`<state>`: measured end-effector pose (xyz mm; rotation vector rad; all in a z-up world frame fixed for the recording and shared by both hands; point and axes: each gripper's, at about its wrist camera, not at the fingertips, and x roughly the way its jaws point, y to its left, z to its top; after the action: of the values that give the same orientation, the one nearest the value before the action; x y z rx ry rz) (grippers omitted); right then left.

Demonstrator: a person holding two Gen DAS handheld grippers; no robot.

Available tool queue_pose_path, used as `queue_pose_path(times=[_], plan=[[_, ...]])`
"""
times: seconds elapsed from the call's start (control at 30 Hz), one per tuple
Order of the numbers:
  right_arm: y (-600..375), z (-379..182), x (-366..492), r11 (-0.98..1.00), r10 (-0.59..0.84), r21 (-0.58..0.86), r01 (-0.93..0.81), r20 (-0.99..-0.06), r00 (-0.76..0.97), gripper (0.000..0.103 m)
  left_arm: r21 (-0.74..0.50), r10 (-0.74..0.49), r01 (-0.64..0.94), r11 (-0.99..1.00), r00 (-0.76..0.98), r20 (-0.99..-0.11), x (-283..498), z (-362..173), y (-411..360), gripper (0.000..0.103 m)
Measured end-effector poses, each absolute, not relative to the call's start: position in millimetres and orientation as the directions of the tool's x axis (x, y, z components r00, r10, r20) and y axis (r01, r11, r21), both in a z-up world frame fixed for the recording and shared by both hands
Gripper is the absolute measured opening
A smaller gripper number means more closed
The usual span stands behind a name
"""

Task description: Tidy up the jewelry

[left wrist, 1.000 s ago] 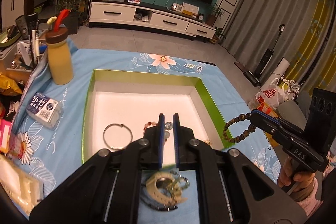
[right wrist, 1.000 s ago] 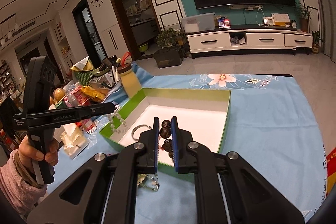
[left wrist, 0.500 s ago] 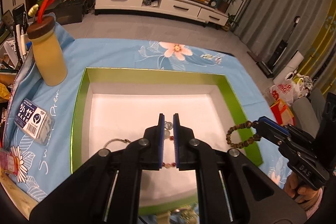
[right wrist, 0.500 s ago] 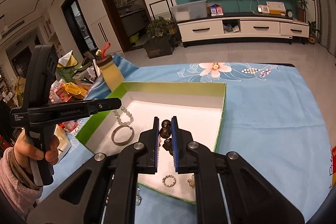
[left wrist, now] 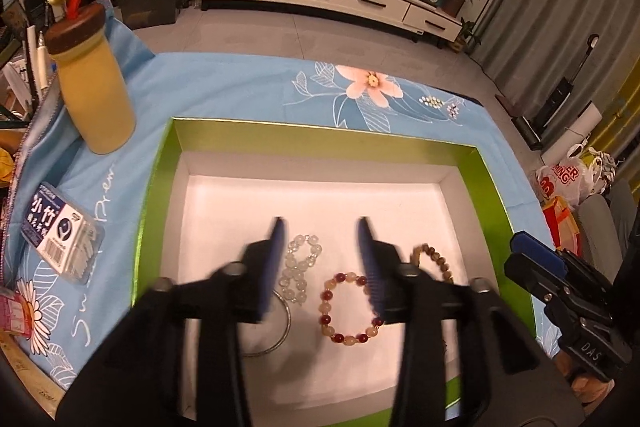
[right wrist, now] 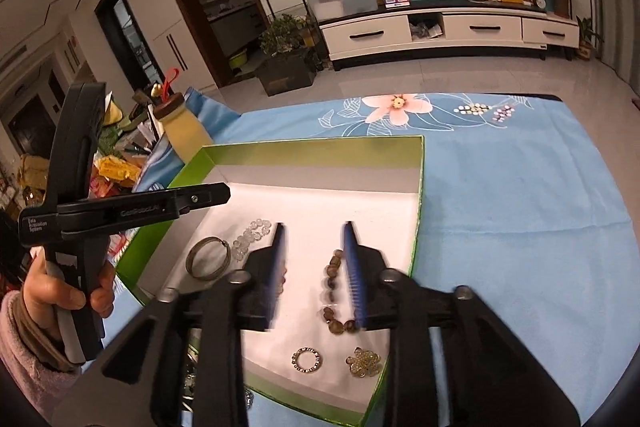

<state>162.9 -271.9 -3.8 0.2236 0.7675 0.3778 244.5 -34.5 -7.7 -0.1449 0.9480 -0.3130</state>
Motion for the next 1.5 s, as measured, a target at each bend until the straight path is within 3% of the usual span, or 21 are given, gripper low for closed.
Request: queue_pose_path(times=[0.3, 0.57, 0.73, 1.5], plan=[[-288, -1, 140, 0.907, 0.411, 0.353, -0.229, -0.624, 0.664, 0.041, -0.259, -0.310, 0.174, 0.950, 0.598, -0.739, 214, 12, -7, 0.064], [-292, 4, 112, 0.909, 0.406, 0.349, -0.225, -0.628, 0.664, 0.050, -0.245, -0.260, 0.114, 0.963, 0.639, -0.724, 173, 24, 30, 0.083], [-289, 4, 94, 0.914, 0.399, 0.336, -0.228, -0.639, 0.658, 0.056, -0.221, -0.214, 0.070, 0.973, 0.638, -0.740, 146, 20, 50, 0.085], [-259, -18, 27, 0.919, 0.392, 0.273, -0.286, -0.716, 0.578, 0.056, -0.120, -0.099, 0.002, 0.993, 0.576, -0.812, 60, -32, 68, 0.085]])
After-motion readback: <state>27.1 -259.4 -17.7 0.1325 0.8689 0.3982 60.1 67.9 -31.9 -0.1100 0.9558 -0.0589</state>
